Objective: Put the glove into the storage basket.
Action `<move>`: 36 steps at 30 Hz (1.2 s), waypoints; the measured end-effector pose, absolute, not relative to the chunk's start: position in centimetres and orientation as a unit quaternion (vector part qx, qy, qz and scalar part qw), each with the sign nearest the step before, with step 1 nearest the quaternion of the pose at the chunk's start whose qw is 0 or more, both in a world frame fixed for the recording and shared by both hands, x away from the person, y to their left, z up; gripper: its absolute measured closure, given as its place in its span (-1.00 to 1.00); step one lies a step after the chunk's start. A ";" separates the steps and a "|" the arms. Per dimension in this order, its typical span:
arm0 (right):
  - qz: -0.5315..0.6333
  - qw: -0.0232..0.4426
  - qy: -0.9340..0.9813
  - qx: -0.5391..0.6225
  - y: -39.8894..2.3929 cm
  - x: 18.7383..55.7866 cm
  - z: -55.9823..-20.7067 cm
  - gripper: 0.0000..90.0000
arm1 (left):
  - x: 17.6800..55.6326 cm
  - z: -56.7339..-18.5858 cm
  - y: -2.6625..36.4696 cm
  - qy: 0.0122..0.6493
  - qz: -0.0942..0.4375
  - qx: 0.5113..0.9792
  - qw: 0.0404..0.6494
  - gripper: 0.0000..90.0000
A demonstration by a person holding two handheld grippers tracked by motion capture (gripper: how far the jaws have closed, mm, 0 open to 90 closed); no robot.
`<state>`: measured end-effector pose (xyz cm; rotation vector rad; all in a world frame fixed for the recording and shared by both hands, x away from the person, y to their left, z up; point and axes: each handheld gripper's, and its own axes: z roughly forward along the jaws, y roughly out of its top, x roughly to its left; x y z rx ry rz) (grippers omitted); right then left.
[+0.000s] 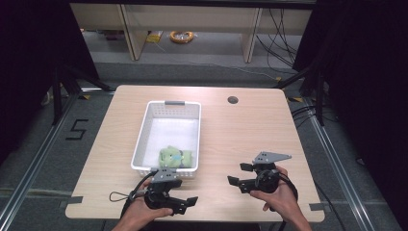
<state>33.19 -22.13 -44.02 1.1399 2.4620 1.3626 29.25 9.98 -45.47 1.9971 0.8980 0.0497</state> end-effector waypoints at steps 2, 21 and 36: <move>0.448 0.053 0.811 0.372 -22.3 32.9 -44.2 -0.45 | 29.2 -45.6 10.0 0.366 0.022 0.810 0.459 -0.63; 0.455 0.039 0.804 0.380 -23.4 31.1 -46.1 -0.52 | 28.4 -47.5 10.7 0.361 0.032 0.814 0.455 -0.64; 0.438 0.039 0.811 0.386 -23.9 29.5 -47.7 -0.57 | 27.4 -49.1 11.7 0.377 0.029 0.817 0.436 -0.64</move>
